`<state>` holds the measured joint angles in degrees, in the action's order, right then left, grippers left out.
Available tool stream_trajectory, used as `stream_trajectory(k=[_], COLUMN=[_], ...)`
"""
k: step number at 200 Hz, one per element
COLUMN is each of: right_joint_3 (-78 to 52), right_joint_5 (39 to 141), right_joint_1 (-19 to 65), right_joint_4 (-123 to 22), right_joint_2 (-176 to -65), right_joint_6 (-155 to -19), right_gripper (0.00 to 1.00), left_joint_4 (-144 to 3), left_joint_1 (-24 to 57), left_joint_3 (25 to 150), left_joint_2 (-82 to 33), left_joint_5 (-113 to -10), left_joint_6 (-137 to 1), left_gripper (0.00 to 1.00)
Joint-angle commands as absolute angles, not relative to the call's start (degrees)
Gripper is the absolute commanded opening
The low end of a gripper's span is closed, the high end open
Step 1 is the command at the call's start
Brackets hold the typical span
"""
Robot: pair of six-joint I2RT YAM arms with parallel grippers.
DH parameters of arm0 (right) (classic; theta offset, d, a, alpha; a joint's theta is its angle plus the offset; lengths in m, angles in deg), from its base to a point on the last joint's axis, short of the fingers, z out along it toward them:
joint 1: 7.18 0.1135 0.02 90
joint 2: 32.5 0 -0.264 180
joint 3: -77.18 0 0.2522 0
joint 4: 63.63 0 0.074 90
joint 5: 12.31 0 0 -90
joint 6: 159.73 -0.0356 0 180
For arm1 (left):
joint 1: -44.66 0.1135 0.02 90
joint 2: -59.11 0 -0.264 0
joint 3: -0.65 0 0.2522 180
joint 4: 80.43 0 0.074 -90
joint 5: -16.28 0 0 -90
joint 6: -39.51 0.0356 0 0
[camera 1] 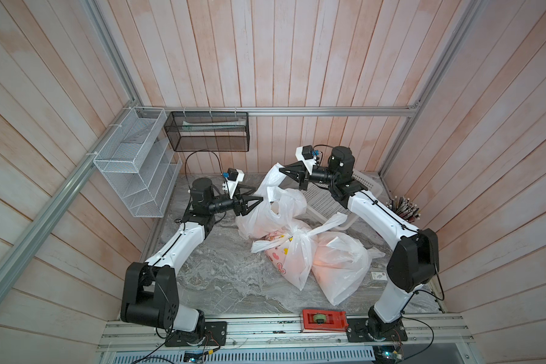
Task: Place the oranges into plastic bags & tie knots
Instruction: Tie the plastic bag at the center of the board.
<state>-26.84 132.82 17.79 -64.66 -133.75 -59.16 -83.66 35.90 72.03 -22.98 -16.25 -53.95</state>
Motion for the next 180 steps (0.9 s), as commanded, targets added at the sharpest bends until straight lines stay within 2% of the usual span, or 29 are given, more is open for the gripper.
stream_trajectory(k=[1,13,31,79,122,148,180], right_joint_3=[-28.5,-28.6,-28.7,-28.3,-28.2,-28.2,-28.1], right_joint_5=[132.4,132.4,132.1,131.5,130.7,130.6,130.5], right_joint_1=[17.9,17.9,18.0,18.0,18.0,18.4,18.6], right_joint_4=[-65.6,-65.6,-65.2,-64.5,-63.8,-63.5,-63.2], right_joint_2=[-135.1,-135.2,-135.3,-135.2,-135.1,-134.9,-134.6], right_joint_6=[-59.9,-59.9,-59.9,-59.2,-58.5,-58.0,-57.9], right_gripper=[0.0,0.0,0.0,0.0,0.0,0.0,0.0], left_joint_4=[-80.0,-78.8,-78.2,-77.1,-70.4,-65.4,-57.7], left_joint_1=[34.4,32.1,29.3,21.3,16.6,16.2,16.1], left_joint_3=[69.6,68.7,68.9,70.4,75.1,80.5,89.4], left_joint_2=[-18.3,-16.3,-14.3,-8.4,-8.0,-11.2,-18.2], left_joint_5=[-21.8,-25.6,-31.3,-47.5,-48.4,-53.9,-51.7], left_joint_6=[-47.1,-44.4,-45.0,-56.9,-63.5,-68.2,-64.2], left_gripper=[0.91,1.0,1.0,1.0,1.0,1.0,1.0])
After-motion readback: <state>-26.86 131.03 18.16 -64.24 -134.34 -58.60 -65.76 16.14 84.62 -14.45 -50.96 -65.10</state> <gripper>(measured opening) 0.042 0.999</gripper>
